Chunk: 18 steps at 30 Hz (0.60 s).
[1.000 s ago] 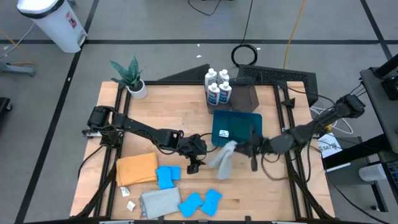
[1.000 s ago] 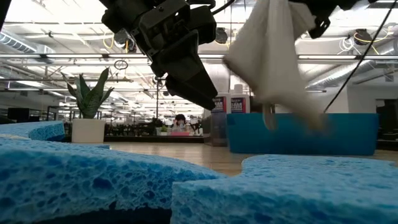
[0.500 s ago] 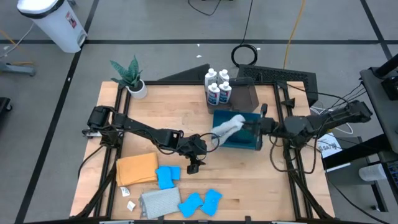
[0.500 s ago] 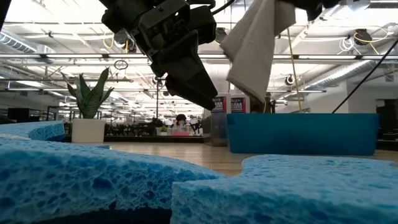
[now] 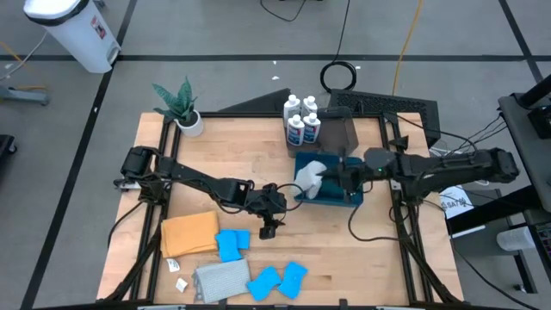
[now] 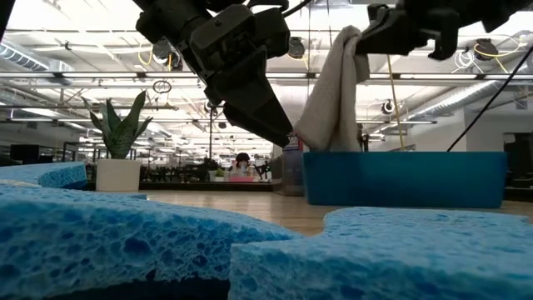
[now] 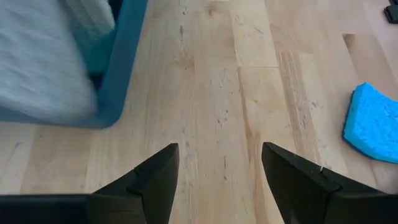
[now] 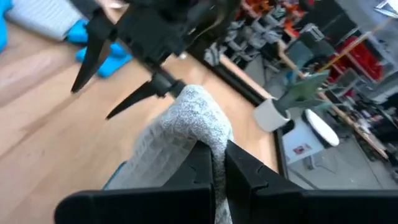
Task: Pick & Place Kitchen Items
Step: Put the black napkin into the blue bin
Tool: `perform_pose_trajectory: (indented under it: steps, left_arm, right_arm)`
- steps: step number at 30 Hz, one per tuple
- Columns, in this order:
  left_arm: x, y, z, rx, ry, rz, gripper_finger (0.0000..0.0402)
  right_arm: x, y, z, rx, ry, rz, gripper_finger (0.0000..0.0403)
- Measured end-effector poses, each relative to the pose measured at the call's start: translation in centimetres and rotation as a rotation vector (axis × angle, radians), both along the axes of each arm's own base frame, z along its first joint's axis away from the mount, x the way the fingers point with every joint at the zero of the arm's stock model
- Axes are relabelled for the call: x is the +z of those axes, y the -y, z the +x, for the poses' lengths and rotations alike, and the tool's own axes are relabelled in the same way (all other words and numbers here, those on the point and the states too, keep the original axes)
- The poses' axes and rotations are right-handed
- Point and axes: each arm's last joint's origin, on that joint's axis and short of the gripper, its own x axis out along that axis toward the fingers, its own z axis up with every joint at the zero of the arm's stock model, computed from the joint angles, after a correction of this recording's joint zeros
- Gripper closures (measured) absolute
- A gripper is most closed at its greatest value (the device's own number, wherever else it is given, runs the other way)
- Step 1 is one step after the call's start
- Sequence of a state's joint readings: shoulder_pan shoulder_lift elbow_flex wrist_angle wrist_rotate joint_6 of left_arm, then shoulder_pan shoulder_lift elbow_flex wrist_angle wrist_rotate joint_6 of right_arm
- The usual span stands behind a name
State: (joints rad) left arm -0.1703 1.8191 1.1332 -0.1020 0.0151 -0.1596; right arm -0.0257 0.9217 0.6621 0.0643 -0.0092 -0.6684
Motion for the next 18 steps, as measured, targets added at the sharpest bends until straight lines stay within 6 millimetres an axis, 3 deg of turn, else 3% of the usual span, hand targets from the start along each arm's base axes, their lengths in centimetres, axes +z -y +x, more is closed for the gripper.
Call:
perform_pose_trajectory:
  steps: [4,11,18]
  left_arm:
    - [0.0,0.0,0.0,0.0,0.0,0.0,0.0165]
    - [0.0,0.0,0.0,-0.002,0.001,0.004,0.0165]
    - [0.0,0.0,0.0,0.011,0.002,0.012,0.0165]
  right_arm:
    - [-0.6,0.6,0.5,0.003,-0.032,-0.049,0.0403]
    - [1.0,1.6,0.7,-0.031,0.122,-0.11,0.0403]
    - [-1.7,3.1,1.0,-0.02,0.013,-0.04,0.0403]
